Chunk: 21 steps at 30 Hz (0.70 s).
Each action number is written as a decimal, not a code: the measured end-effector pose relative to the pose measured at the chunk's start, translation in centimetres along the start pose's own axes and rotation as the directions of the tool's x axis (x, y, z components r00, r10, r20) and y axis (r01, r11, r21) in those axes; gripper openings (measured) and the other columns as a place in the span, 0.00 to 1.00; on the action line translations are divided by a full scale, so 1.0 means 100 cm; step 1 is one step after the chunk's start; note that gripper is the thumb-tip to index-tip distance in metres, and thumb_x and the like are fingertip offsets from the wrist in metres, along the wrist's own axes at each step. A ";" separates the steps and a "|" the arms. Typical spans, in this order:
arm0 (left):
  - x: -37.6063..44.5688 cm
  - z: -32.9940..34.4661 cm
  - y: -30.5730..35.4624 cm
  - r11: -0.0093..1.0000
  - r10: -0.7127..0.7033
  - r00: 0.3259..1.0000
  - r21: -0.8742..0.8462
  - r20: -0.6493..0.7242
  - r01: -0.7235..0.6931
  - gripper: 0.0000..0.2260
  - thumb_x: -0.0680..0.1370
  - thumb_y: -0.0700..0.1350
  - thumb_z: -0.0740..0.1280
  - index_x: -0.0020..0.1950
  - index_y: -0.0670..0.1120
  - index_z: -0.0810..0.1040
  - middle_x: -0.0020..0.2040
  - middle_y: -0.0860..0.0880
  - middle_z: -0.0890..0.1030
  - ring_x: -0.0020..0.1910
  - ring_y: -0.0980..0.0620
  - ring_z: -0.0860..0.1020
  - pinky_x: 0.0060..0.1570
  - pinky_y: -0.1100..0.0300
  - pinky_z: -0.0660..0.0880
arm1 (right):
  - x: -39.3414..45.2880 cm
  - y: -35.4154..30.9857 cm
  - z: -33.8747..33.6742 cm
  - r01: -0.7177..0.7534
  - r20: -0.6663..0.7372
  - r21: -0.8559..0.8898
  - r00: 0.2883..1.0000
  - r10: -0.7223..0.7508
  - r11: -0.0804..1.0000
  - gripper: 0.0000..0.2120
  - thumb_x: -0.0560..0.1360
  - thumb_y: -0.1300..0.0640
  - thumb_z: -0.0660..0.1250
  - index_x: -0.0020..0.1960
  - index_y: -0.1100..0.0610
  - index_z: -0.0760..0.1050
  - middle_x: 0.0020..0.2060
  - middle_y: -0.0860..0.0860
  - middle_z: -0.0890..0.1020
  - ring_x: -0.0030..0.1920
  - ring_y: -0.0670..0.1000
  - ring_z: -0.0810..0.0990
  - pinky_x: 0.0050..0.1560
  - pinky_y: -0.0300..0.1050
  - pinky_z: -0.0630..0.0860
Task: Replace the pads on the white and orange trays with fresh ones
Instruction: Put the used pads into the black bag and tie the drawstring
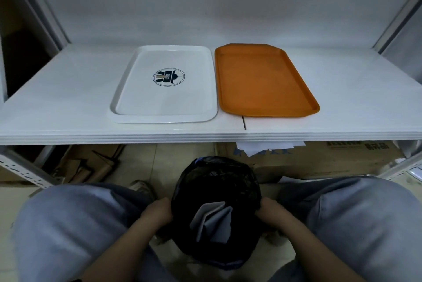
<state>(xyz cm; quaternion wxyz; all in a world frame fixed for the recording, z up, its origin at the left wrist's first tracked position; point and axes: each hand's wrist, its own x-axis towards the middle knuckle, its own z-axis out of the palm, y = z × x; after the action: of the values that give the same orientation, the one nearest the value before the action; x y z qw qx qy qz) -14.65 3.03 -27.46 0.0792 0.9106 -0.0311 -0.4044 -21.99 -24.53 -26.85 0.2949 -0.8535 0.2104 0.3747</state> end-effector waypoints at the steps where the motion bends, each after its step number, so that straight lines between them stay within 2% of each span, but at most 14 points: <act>1: -0.002 -0.007 -0.001 1.000 0.022 1.000 0.001 0.005 -0.022 0.13 0.80 0.46 0.58 0.55 0.41 0.77 0.54 0.43 0.81 0.52 0.45 0.80 0.49 0.56 0.75 | -0.004 -0.003 -0.007 0.035 -0.031 -0.013 0.999 -0.036 0.999 0.11 0.80 0.58 0.56 0.42 0.57 0.73 0.38 0.52 0.78 0.36 0.52 0.78 0.31 0.37 0.72; 3: -0.006 -0.020 -0.003 0.998 0.040 0.999 -0.044 -0.008 -0.040 0.11 0.79 0.44 0.59 0.46 0.41 0.78 0.44 0.44 0.82 0.40 0.49 0.81 0.38 0.59 0.76 | -0.015 -0.010 -0.022 0.108 -0.087 0.011 0.990 -0.107 0.994 0.10 0.79 0.59 0.56 0.43 0.58 0.73 0.40 0.55 0.80 0.39 0.55 0.79 0.34 0.41 0.73; 4: -0.010 -0.026 -0.003 0.992 0.044 0.999 -0.118 -0.011 -0.045 0.11 0.79 0.42 0.59 0.40 0.41 0.77 0.38 0.46 0.81 0.32 0.51 0.80 0.29 0.62 0.74 | -0.022 -0.013 -0.029 0.119 -0.105 0.061 0.988 -0.112 0.991 0.09 0.79 0.60 0.56 0.45 0.59 0.73 0.41 0.56 0.80 0.37 0.55 0.80 0.32 0.41 0.73; 6: -0.020 -0.037 -0.002 0.962 0.020 1.000 -0.272 -0.007 -0.021 0.11 0.79 0.38 0.58 0.37 0.41 0.74 0.32 0.45 0.80 0.23 0.53 0.77 0.22 0.64 0.71 | -0.032 -0.017 -0.042 0.115 -0.117 0.131 0.988 -0.099 0.985 0.08 0.79 0.62 0.56 0.49 0.61 0.73 0.40 0.56 0.80 0.30 0.53 0.79 0.27 0.40 0.74; 9: -0.021 -0.046 -0.011 0.926 -0.002 1.000 -0.377 0.023 0.010 0.09 0.80 0.35 0.55 0.49 0.36 0.75 0.35 0.40 0.82 0.23 0.51 0.79 0.23 0.62 0.74 | -0.037 -0.015 -0.060 0.085 -0.142 0.171 0.988 -0.061 0.982 0.10 0.79 0.62 0.55 0.57 0.60 0.73 0.32 0.54 0.80 0.25 0.50 0.77 0.23 0.38 0.73; 11: -0.023 -0.051 -0.016 0.920 -0.012 0.998 -0.390 0.054 0.032 0.12 0.80 0.34 0.53 0.58 0.33 0.72 0.30 0.43 0.82 0.23 0.52 0.79 0.24 0.62 0.75 | -0.036 -0.009 -0.070 0.059 -0.146 0.188 0.989 -0.031 0.980 0.13 0.79 0.63 0.56 0.62 0.60 0.71 0.29 0.53 0.79 0.22 0.48 0.76 0.21 0.37 0.71; 13: -0.020 -0.052 -0.021 0.922 -0.031 0.996 -0.383 0.078 0.058 0.13 0.81 0.34 0.51 0.61 0.33 0.70 0.28 0.44 0.81 0.21 0.52 0.79 0.22 0.63 0.74 | -0.034 -0.003 -0.078 0.048 -0.166 0.184 0.986 -0.017 0.982 0.17 0.79 0.64 0.57 0.67 0.58 0.69 0.26 0.52 0.79 0.21 0.47 0.76 0.21 0.37 0.70; 15: -0.021 -0.054 -0.022 0.935 -0.041 0.994 -0.348 0.100 0.074 0.13 0.80 0.33 0.53 0.61 0.33 0.70 0.34 0.41 0.82 0.24 0.50 0.80 0.25 0.60 0.76 | -0.032 0.001 -0.082 0.058 -0.184 0.162 0.983 -0.028 0.985 0.18 0.77 0.63 0.59 0.66 0.56 0.70 0.24 0.50 0.79 0.22 0.47 0.77 0.22 0.37 0.71; 17: -0.017 -0.055 -0.022 0.975 -0.012 0.997 -0.220 0.078 0.029 0.12 0.79 0.38 0.59 0.60 0.36 0.74 0.45 0.41 0.84 0.36 0.47 0.83 0.36 0.56 0.80 | -0.030 0.002 -0.083 0.048 -0.162 0.115 0.986 -0.029 0.992 0.17 0.76 0.60 0.63 0.65 0.55 0.71 0.26 0.50 0.81 0.24 0.47 0.79 0.25 0.39 0.74; 19: -0.014 -0.059 -0.021 0.999 0.032 0.999 0.030 0.026 -0.033 0.17 0.76 0.47 0.64 0.62 0.42 0.75 0.55 0.45 0.82 0.50 0.48 0.81 0.50 0.56 0.77 | -0.025 0.002 -0.083 0.024 -0.153 0.031 0.988 -0.019 0.999 0.20 0.72 0.52 0.69 0.63 0.52 0.72 0.35 0.50 0.84 0.31 0.50 0.83 0.35 0.45 0.81; 21: -0.009 -0.063 -0.016 0.995 0.049 0.999 0.080 0.022 -0.051 0.22 0.74 0.53 0.67 0.64 0.45 0.74 0.59 0.47 0.80 0.57 0.48 0.78 0.56 0.57 0.74 | -0.019 -0.004 -0.084 -0.013 -0.175 -0.145 0.985 -0.012 0.989 0.24 0.68 0.41 0.71 0.60 0.49 0.71 0.45 0.48 0.83 0.41 0.51 0.84 0.46 0.48 0.81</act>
<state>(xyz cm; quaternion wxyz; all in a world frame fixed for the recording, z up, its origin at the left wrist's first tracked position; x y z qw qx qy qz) -10.61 5.45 -22.97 0.0522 0.9079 -0.0709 -0.4099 -18.65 -29.49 -20.67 0.2122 -0.9023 0.2079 0.3125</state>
